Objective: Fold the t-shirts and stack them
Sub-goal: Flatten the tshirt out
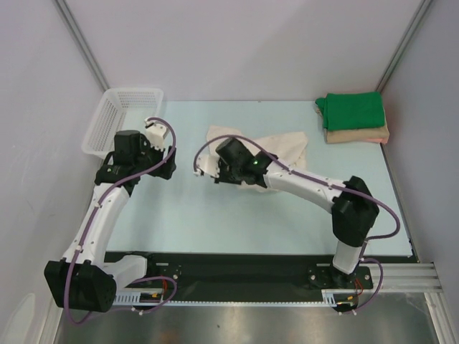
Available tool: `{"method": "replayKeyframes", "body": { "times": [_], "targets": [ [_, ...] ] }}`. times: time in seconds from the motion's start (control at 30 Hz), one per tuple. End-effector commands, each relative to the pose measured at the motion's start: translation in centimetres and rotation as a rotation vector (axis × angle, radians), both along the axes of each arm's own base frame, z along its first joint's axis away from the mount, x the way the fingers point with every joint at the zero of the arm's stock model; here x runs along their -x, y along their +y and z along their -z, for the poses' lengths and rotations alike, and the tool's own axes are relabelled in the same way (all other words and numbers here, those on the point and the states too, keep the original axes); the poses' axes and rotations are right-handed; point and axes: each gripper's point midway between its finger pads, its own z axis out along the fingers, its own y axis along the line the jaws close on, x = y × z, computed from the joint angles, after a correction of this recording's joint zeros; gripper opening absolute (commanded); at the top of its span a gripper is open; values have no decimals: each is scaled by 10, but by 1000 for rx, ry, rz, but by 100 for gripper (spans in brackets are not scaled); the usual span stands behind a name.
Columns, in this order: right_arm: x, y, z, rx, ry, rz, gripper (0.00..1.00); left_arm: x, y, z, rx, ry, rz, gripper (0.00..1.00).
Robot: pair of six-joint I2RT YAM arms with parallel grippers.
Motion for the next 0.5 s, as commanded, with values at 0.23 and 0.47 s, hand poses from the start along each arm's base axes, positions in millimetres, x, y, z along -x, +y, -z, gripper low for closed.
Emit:
{"method": "replayKeyframes", "body": {
  "times": [0.23, 0.47],
  "targets": [
    [-9, 14, -328, -377, -679, -27, 0, 0, 4, -36, -9, -133, 7, 80],
    [-14, -70, -434, -424, -958, 139, 0, -9, 1, -46, -3, -150, 13, 80]
  ]
}}
